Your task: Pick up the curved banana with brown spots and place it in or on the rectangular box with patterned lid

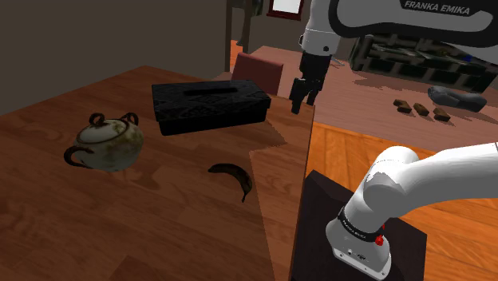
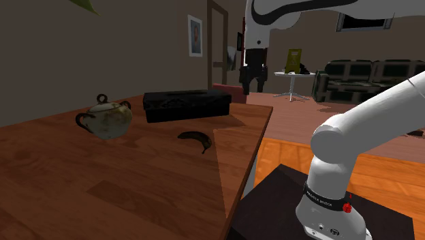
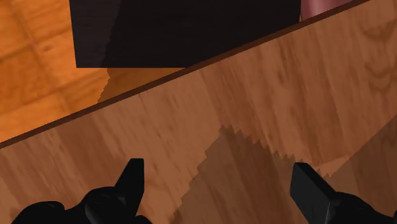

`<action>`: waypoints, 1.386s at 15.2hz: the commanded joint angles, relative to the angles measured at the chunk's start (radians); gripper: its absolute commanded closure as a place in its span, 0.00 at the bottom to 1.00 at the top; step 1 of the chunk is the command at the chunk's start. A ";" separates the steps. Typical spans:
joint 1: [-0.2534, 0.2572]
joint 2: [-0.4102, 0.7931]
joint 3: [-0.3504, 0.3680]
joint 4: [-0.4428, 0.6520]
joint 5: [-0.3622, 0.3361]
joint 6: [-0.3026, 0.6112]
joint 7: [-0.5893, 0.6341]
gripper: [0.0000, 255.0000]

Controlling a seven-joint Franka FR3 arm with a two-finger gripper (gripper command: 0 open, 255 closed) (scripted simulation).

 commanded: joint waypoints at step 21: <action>0.139 0.290 0.445 0.063 0.180 0.316 0.364 0.00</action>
